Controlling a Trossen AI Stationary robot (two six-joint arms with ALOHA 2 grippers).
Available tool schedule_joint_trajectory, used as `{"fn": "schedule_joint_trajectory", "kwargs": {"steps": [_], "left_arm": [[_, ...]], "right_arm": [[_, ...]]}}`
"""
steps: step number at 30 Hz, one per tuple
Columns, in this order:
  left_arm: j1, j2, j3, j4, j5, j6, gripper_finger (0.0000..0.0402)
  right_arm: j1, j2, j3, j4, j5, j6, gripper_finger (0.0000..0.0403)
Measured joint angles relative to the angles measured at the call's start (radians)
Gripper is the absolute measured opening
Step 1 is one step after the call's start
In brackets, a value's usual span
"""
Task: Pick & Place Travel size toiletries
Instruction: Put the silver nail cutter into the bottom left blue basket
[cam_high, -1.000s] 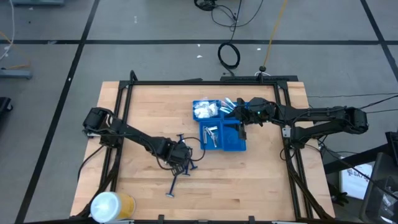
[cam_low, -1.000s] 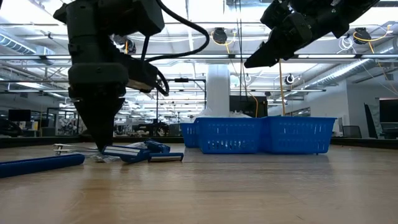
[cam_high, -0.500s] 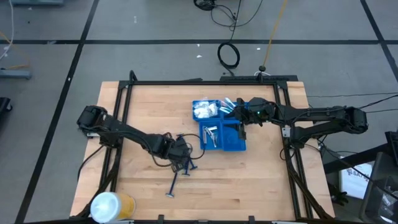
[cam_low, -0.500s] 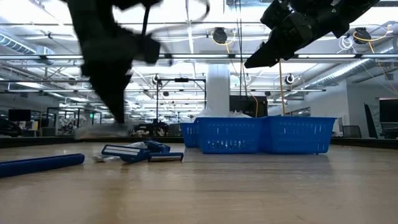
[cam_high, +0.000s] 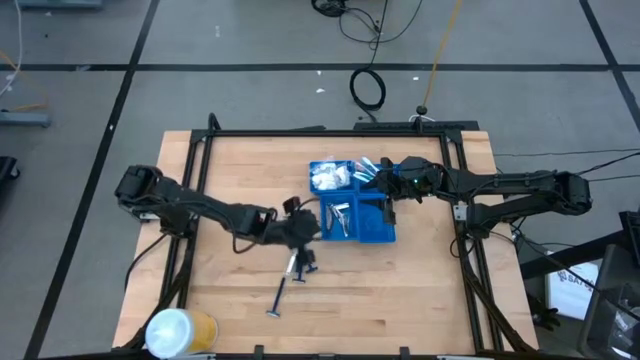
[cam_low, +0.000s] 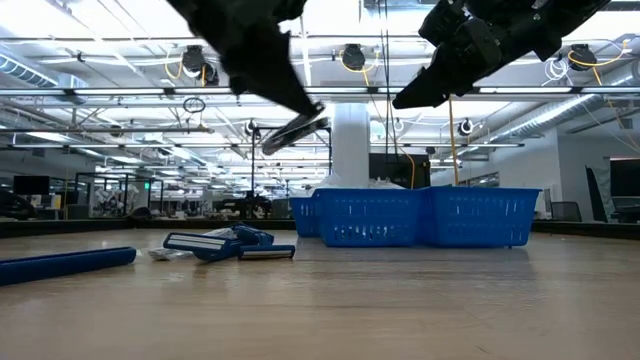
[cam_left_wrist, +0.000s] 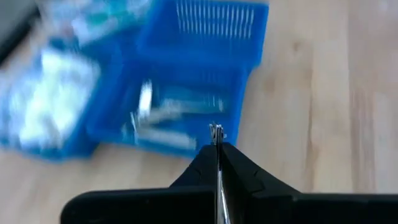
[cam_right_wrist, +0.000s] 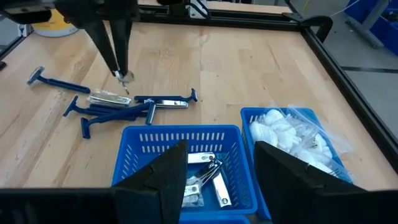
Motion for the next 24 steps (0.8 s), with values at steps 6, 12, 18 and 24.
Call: {"fn": "schedule_joint_trajectory", "kwargs": {"steps": [6,12,18,24], "left_arm": [[0.076,0.000,0.001,0.145,0.039,0.133,0.0000],[0.151,0.039,0.002,0.252,0.143,0.163,0.0001],[0.197,0.120,0.003,0.330,0.216,0.169,0.0001],[0.231,0.177,0.003,0.362,0.233,0.169,0.0005]], "right_arm": [[0.000,0.000,0.000,0.000,0.000,0.003,0.0171],[0.000,0.000,0.000,0.000,0.000,0.002,0.0171],[0.000,0.000,0.000,0.004,0.000,0.000,0.0171],[0.000,0.000,0.000,0.003,0.001,-0.001,0.0171]]}}
